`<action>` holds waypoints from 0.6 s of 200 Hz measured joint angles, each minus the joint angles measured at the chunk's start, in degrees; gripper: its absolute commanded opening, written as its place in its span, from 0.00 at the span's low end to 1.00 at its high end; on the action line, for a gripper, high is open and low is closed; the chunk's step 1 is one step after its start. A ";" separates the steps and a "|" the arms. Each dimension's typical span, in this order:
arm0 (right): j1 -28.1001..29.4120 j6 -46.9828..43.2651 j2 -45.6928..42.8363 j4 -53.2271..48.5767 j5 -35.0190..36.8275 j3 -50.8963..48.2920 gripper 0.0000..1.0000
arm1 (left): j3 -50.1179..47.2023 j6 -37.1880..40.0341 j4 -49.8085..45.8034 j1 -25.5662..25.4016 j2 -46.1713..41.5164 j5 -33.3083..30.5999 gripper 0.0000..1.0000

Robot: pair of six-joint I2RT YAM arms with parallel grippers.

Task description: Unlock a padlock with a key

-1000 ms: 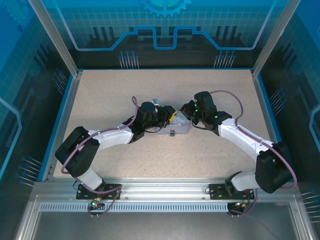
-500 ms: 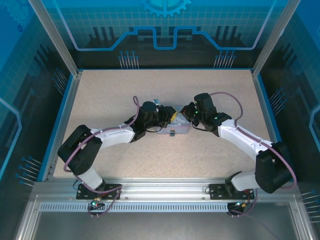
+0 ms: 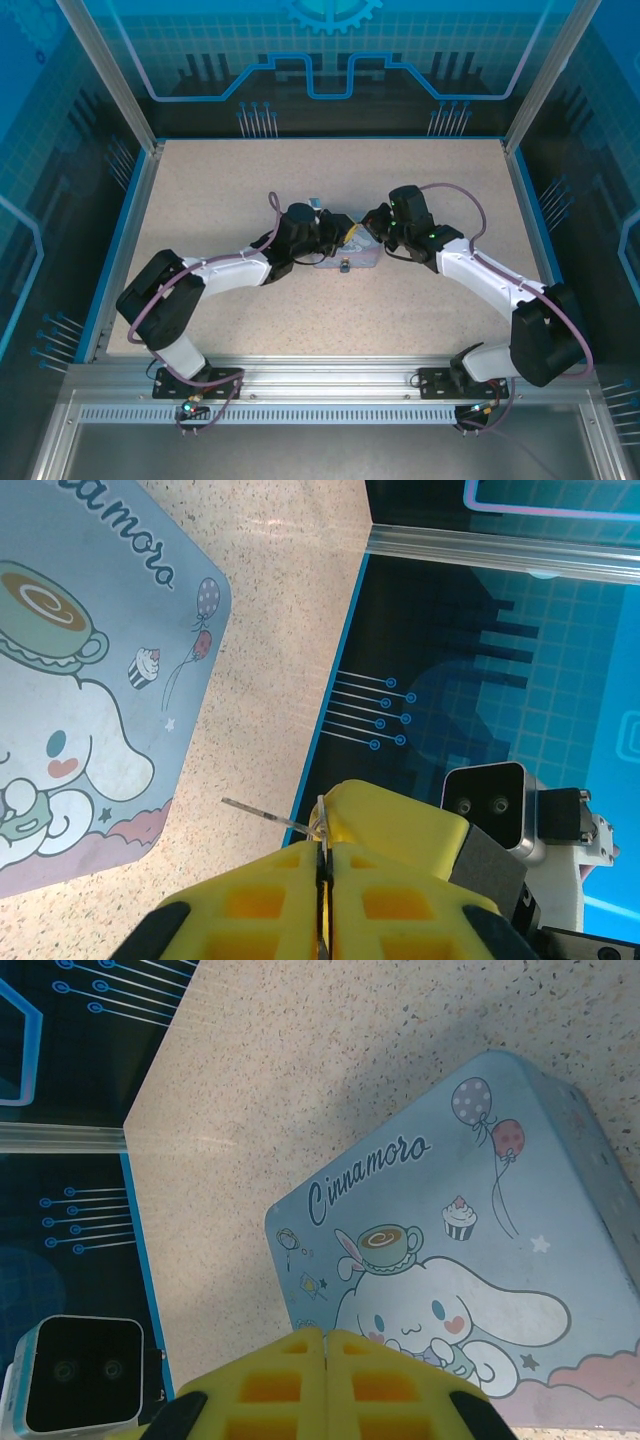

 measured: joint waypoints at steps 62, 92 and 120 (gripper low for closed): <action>-1.88 -2.23 -1.86 -0.83 -1.64 -0.39 0.52 | 0.39 3.80 -0.79 0.68 -0.02 1.18 0.00; -7.89 -6.49 -6.93 -0.04 -6.29 -2.67 0.57 | 3.04 12.83 -6.45 3.96 -1.11 7.06 0.00; -14.08 -12.02 -7.23 3.13 -16.24 -4.96 0.60 | 9.07 24.26 -14.01 8.00 -2.40 14.67 0.00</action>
